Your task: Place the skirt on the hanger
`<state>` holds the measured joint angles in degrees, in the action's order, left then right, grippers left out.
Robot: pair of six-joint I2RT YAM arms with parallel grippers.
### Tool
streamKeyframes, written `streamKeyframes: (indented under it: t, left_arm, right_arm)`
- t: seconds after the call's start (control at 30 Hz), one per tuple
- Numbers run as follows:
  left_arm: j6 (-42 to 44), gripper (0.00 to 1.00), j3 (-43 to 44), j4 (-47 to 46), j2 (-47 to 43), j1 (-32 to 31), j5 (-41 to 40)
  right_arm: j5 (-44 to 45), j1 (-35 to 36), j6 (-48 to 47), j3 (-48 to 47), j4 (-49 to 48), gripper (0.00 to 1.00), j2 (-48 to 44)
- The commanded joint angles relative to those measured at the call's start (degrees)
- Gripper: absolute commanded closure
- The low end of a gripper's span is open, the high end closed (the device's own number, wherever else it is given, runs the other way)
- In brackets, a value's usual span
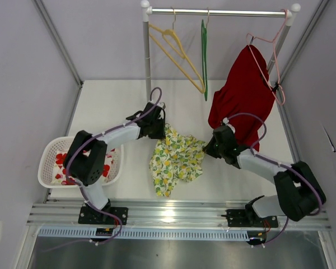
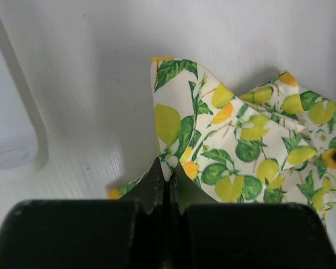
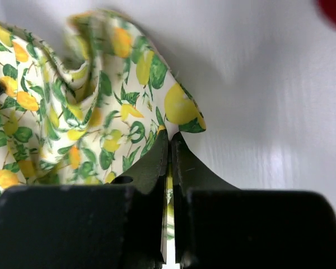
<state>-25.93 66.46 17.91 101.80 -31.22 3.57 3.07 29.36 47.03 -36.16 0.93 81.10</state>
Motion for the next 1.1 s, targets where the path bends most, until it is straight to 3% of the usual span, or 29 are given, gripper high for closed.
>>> streamKeyframes:
  t: [0.0, 0.23, 0.53, 0.73, 0.87, 1.07]
  left_arm:
    - [3.4, 0.99, 4.6, 1.2, -9.1, 0.8, -1.4]
    - [6.9, 0.95, 7.2, 4.1, -19.1, 1.4, -3.3]
    - [8.1, 0.92, 10.4, 5.6, -24.4, 1.9, -7.4]
    - [10.0, 0.87, 10.7, 1.9, -24.5, 2.7, -7.7]
    - [7.8, 0.93, 10.9, -3.9, -21.8, 5.6, -5.9]
    - [5.5, 0.96, 10.4, -17.4, -19.0, 10.5, 4.1]
  right_arm:
    - [7.8, -0.5, -7.2, -7.0, 8.7, 1.0, -9.2]
    - [12.6, -4.0, -16.9, -17.7, 20.6, 1.0, -18.1]
    - [11.5, -8.9, -24.2, -26.0, 22.9, 1.0, -19.0]
    - [9.2, -12.8, -27.4, -34.0, 23.2, 1.0, -13.6]
    - [6.2, -15.0, -26.4, -37.4, 19.1, 1.0, -10.7]
    - [1.2, -18.6, -25.3, -41.5, 13.1, 1.0, -7.5]
